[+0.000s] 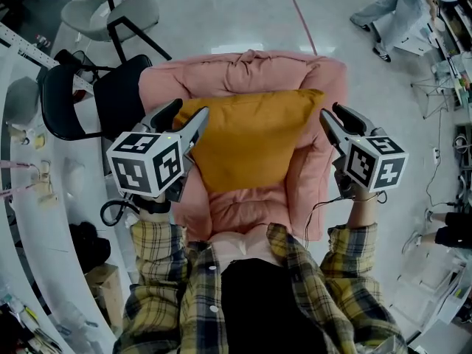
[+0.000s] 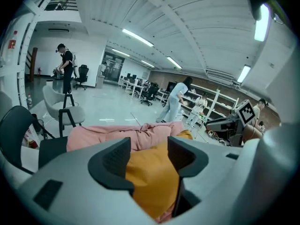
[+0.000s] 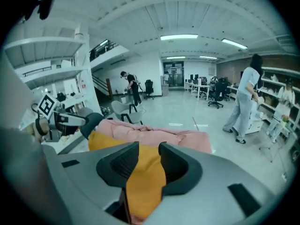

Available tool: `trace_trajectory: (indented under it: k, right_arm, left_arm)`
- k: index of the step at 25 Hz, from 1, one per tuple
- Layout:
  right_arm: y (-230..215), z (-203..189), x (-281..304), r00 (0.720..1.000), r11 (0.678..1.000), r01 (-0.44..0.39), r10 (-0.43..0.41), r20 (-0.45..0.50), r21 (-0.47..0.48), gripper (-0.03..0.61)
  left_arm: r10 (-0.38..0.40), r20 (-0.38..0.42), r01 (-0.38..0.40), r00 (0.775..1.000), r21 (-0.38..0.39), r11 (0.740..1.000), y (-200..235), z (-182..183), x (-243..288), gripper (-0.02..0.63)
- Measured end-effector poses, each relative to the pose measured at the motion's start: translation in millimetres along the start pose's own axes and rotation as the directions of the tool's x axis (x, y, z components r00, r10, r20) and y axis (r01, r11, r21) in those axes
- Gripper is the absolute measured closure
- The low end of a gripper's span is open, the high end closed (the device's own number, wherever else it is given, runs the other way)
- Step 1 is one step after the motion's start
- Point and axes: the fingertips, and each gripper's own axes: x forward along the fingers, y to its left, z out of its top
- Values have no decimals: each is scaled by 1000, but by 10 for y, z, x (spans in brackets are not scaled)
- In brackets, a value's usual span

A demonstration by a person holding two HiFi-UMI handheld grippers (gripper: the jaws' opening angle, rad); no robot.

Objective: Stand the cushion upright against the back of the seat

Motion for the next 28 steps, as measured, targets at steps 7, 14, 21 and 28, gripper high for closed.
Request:
trace_trajectory:
  k: [7,14,21,28]
  right_arm:
    - [446,305,-282,967,987,-147,130,219,63,428]
    - [1087,558,-833,895,971,-237,231,381,-31,465]
    - [1656,563,-1602,805,936,-332,345,483,-116,506]
    - [2054,218,-2437,746,917,-345,397,534,-201,532]
  left_arm:
    - [-130,68,129,989,19,991,-538,156,-115,365]
    - [-273,154,260,950,96,961,-1245,290,-569,377]
    - [-342,221,303,913,189,934,-1903,217,-1119,406]
    - [-397,283,346,873,214,913,-2549,-143,-1762,480]
